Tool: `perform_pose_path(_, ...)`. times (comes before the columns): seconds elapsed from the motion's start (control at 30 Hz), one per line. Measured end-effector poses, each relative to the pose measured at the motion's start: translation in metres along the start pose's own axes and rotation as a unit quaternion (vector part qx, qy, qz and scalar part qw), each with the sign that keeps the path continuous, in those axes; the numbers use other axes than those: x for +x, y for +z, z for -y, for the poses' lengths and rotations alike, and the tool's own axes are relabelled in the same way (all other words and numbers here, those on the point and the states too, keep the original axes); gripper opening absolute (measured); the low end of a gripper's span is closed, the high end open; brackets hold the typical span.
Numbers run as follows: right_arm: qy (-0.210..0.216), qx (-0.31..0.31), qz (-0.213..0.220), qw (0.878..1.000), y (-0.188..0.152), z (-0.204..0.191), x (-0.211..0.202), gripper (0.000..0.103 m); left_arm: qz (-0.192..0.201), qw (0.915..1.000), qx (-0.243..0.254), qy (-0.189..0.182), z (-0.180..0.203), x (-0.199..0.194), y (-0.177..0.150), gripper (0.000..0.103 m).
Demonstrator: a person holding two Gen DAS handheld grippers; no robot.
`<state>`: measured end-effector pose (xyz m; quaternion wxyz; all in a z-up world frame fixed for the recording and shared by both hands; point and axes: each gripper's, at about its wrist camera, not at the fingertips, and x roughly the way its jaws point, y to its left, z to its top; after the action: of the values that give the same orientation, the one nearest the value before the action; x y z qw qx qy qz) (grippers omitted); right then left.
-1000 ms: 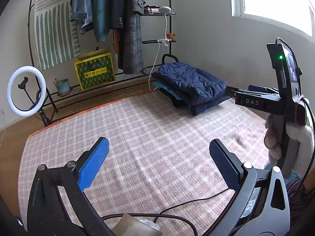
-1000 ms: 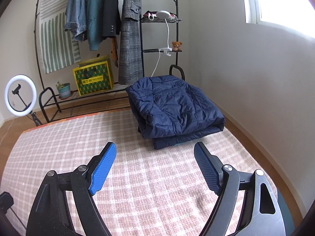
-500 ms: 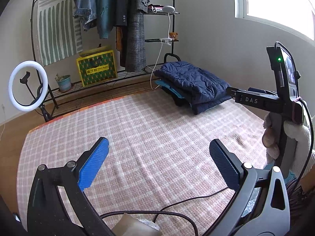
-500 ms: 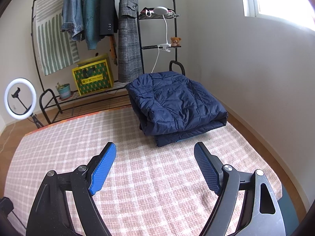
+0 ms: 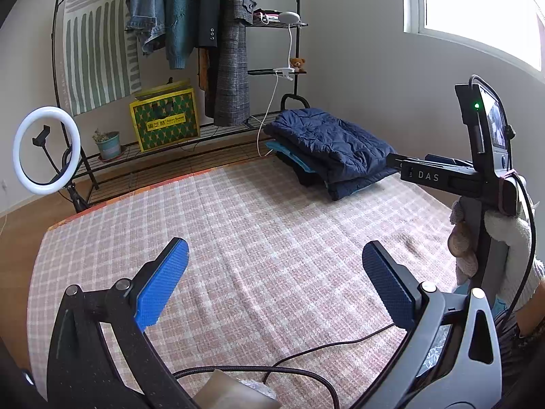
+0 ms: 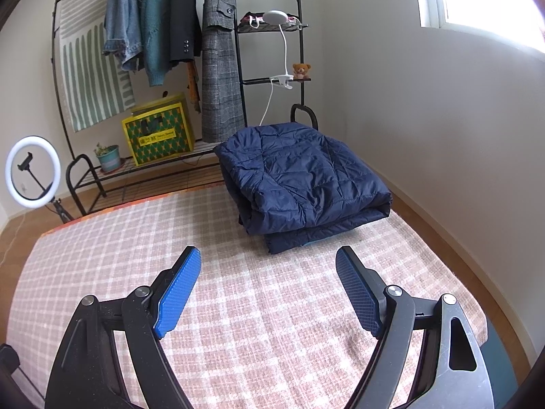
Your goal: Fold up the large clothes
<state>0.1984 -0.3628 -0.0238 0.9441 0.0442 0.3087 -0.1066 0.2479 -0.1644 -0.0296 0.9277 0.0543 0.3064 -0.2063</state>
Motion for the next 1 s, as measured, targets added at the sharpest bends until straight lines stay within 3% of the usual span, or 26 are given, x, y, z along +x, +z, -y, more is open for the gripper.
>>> perform_pose_path(1.0, 0.001, 0.004, -0.006, 1.0, -0.001, 0.0009, 0.0023, 0.081, 0.0, 1.0, -0.002, 0.001, 0.003, -0.0005, 0.0008, 0.103)
